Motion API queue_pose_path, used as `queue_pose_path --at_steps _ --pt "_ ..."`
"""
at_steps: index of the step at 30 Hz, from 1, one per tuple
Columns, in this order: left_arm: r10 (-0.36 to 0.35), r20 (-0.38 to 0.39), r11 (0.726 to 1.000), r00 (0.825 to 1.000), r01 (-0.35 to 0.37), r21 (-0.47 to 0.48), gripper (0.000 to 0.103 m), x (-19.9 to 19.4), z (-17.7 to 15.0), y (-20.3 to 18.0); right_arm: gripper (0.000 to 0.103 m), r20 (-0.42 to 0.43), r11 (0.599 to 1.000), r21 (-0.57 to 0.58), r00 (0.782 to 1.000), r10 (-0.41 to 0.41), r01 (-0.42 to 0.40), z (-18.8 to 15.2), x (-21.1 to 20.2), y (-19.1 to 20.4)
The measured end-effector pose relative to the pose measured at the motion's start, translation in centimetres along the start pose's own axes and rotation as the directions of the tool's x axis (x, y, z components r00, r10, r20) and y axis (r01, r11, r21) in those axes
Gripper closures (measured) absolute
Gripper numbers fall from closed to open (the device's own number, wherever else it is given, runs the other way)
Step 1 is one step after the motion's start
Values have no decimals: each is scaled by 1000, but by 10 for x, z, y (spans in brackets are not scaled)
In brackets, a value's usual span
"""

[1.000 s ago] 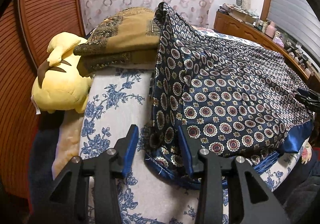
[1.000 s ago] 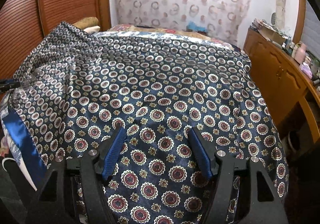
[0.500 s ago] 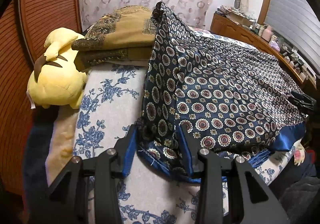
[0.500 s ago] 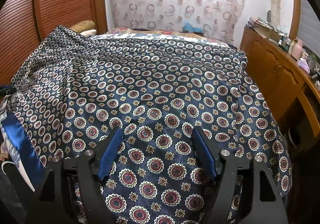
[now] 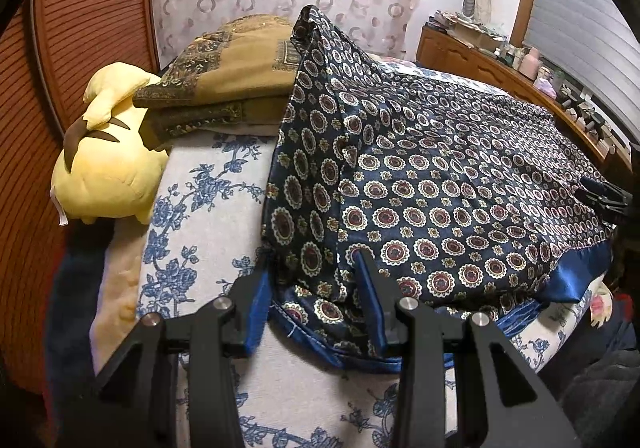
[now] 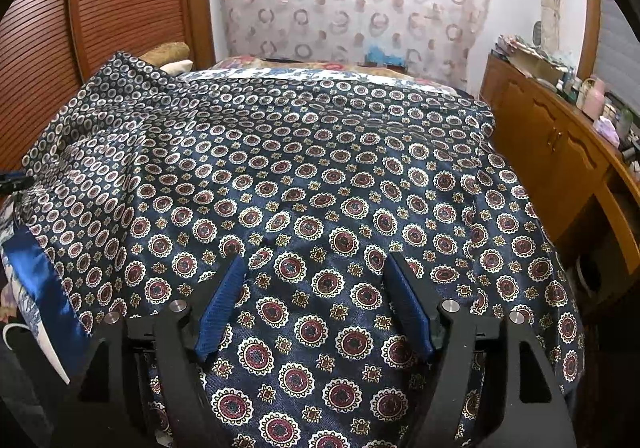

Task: Fold small clothes

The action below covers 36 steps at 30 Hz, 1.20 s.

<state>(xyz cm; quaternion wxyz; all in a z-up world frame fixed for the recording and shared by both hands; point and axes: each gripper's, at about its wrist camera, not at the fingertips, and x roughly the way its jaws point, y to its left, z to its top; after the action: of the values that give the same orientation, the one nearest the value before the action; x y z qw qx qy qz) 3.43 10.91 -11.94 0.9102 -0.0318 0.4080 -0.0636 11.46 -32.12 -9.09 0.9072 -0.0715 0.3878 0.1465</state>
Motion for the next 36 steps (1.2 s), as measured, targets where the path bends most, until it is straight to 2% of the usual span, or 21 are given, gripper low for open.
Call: queue_pose_path --at_steps 11,15,16,20,23,30,36 --pt "-7 10 1000 1000 7 -2 65 0 0 0 29 1 1000 0 1000 0 0 0 0 0" --pt "-12 15 1000 1000 12 -3 70 1 1 1 29 1 1000 -1 1000 1 -1 0 0 0" --pt "-11 17 1000 1000 11 -3 73 1 1 2 29 1 1000 -1 1000 1 -1 -1 0 0" --pt "-35 11 999 999 36 -7 99 3 2 3 29 2 1000 0 1000 1 -1 -1 0 0" --pt "-57 24 998 998 57 3 101 2 7 -3 29 2 1000 0 1000 1 -1 -1 0 0" --pt "-141 135 987 981 128 102 102 -17 55 -42 29 3 1000 0 1000 1 -1 -1 1 0" --pt "-231 177 960 957 194 203 102 -22 97 -91 29 6 1000 11 1000 -2 2 0 -2 -3"
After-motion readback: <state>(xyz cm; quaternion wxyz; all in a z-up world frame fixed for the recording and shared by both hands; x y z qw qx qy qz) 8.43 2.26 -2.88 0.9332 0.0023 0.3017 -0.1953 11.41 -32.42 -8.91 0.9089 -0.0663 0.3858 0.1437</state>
